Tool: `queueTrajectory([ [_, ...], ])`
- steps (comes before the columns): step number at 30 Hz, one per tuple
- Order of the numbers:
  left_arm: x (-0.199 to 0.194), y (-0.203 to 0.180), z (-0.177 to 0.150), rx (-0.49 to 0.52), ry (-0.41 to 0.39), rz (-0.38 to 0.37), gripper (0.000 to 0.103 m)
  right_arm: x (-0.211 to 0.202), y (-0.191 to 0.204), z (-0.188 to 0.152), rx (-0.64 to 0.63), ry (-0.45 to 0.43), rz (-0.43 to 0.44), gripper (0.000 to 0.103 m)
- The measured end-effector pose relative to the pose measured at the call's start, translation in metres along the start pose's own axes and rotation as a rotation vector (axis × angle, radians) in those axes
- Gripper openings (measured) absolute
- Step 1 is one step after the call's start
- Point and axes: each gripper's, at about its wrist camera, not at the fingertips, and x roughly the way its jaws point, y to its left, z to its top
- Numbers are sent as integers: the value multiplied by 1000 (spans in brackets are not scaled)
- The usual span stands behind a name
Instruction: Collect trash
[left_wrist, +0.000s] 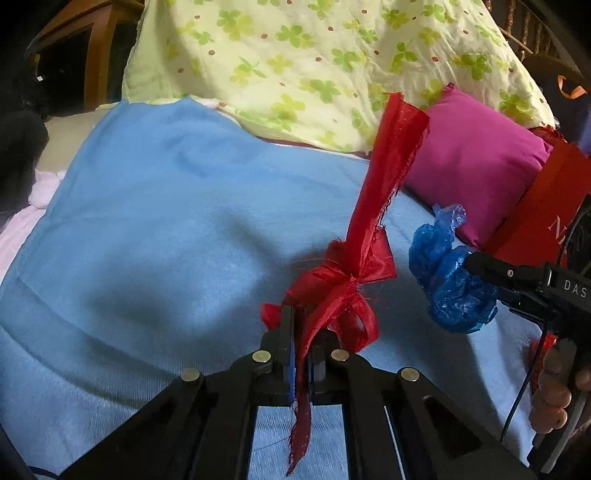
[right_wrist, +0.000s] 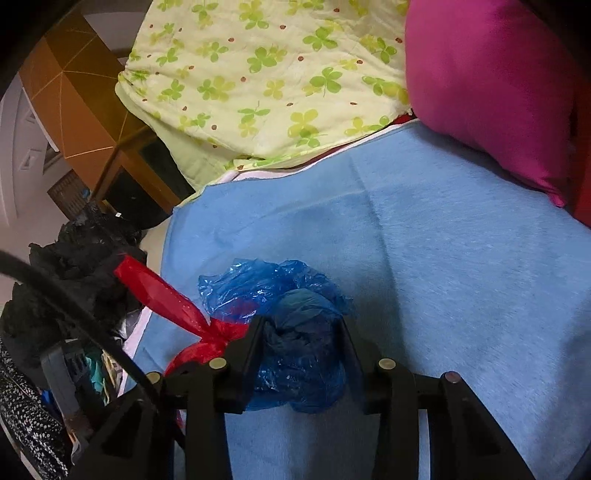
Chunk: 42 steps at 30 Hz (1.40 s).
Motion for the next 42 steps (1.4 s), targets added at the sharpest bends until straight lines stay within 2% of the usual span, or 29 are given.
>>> queueTrajectory([
  [6, -22, -2, -7, -17, 1, 37, 5, -32, -1, -4, 13, -37, 9, 42],
  [11, -54, -15, -13, 1, -57, 101, 4, -64, 7, -13, -8, -92, 19, 42],
  [18, -107, -41, -52, -10, -120, 165, 5, -125, 8, -50, -24, -147, 52, 42],
  [23, -146, -61, -79, -7, -162, 186, 5, -159, 5, -80, -78, -168, 23, 42],
  [30, -189, -83, -89, 44, -205, 227, 4, -197, 1, -110, -112, -202, 26, 42],
  [37, -205, -101, -99, 87, -213, 253, 5, -207, -5, -124, -82, -189, 49, 42],
  [42, -181, -97, -113, 96, -145, 259, 5, -191, -10, -126, -65, -121, -3, 42],
])
